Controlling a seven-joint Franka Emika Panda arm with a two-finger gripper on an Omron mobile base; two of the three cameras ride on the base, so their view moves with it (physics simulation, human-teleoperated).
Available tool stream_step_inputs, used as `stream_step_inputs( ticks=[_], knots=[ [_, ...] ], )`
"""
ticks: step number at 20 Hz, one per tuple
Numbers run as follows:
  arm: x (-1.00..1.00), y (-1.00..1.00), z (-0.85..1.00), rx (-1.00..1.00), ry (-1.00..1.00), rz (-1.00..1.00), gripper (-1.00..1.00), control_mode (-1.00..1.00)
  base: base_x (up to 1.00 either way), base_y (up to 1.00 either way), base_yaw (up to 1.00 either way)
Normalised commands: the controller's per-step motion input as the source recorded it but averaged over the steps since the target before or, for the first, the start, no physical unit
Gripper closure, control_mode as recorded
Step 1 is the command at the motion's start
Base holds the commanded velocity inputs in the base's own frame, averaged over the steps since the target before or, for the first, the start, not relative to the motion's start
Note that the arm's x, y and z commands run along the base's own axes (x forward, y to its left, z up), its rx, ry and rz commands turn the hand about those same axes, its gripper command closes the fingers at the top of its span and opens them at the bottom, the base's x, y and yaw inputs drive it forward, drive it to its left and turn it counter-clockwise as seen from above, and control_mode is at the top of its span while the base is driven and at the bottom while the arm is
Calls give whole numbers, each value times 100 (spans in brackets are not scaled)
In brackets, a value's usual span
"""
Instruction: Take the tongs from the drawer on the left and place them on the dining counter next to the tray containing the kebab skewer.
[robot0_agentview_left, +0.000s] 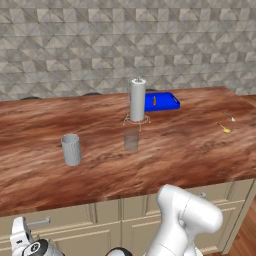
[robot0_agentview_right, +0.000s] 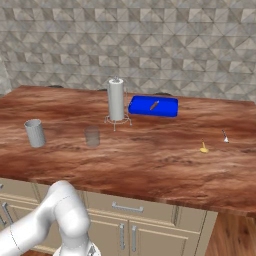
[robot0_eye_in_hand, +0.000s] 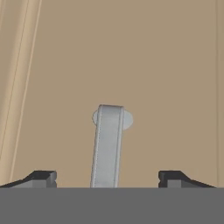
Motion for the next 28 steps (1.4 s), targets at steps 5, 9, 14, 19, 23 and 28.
stream_step_inputs(
  ticks=[5,9,14,19,23,28],
  knots=[
    [12,0,-24,0,-4,0,-100,-100,0,0,0],
    [29,0,-30,0,-10,0,-100,-100,0,0,0],
    [20,0,-24,0,-10,0,-100,-100,0,0,0],
    [0,0,0,0,0,2,-100,-100,0,0,0],
    [0,0,0,0,0,0,100,-100,0,0,0],
    [0,0,0,0,0,0,100,-100,0,0,0]
  ],
)
